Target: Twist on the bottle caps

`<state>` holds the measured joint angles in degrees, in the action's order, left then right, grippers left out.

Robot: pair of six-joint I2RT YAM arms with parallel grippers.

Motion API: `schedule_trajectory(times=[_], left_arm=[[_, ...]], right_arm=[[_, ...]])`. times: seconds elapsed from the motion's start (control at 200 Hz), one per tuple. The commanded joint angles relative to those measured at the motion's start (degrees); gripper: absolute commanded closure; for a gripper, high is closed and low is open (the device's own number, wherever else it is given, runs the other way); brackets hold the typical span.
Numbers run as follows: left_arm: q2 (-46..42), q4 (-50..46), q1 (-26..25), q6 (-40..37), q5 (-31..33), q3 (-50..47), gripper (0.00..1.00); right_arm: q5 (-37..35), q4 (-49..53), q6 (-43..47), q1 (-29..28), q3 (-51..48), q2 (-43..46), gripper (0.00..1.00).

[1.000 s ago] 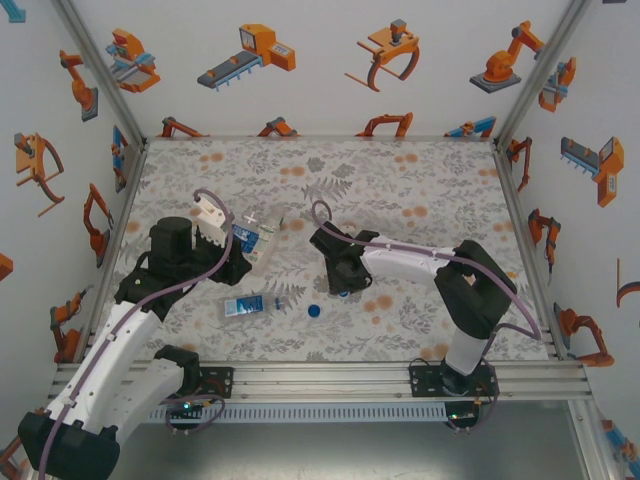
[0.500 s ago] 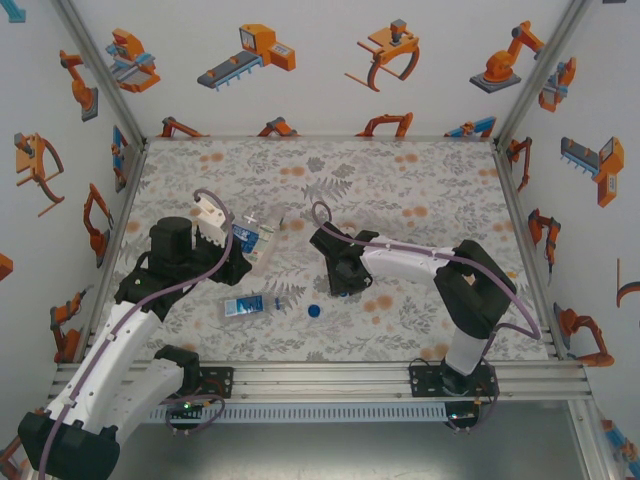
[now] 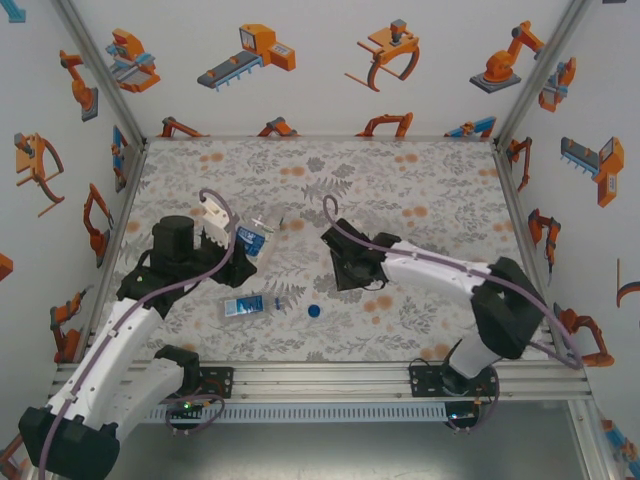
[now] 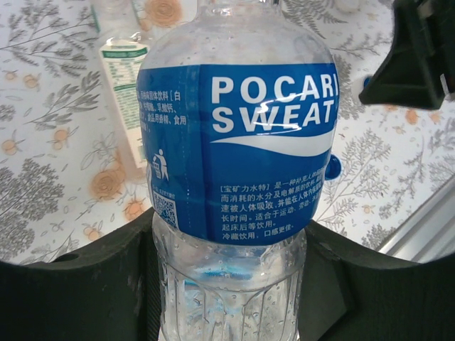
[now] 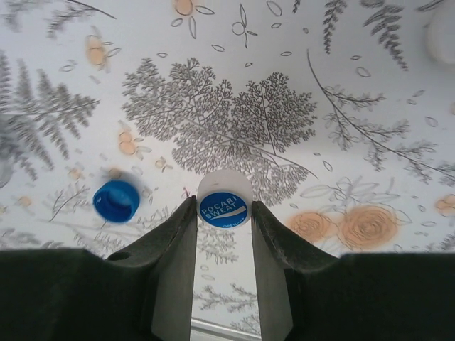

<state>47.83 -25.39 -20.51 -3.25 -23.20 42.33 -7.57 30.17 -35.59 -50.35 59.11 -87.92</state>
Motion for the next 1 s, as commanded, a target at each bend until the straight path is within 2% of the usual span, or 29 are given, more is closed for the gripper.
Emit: schedule_trajectory(times=[0.0,0.23,0.441,0.621,0.726,0.836,0.991], left_arm=[[1.3,-0.6,-2.4,-3.9,-5.3,5.1,0.97],[5.9,-3.4,-13.5,-13.1,-4.7,12.2,0.97],[7.8,-7.2,-21.6,-24.2,-4.0,14.9,0.93],[7.9,-10.0,-25.3,-29.4,-2.8,15.8,0.93],[7.1,-11.6,-27.8,-32.4,0.2,15.5,0.94],[5.7,-11.9,-29.1,-32.9,1.9,15.3,0.97],[3.4,-11.8,-30.6,-33.9,-0.5,15.8,1.0]], right_arm=[[-0.9,-2.6,9.0,-0.3,-1.6,7.3,0.84],[5.1,-5.4,25.2,-0.3,-4.3,20.9,0.91],[12.8,-1.9,36.1,-0.4,-1.2,30.9,0.97],[19.6,5.8,43.8,-0.3,5.6,34.2,1.0],[24.5,8.4,46.9,-0.3,8.7,35.5,1.0],[30.0,8.5,47.8,-0.3,10.5,36.5,1.0],[39.0,6.3,46.9,-0.4,12.3,35.8,1.0]])
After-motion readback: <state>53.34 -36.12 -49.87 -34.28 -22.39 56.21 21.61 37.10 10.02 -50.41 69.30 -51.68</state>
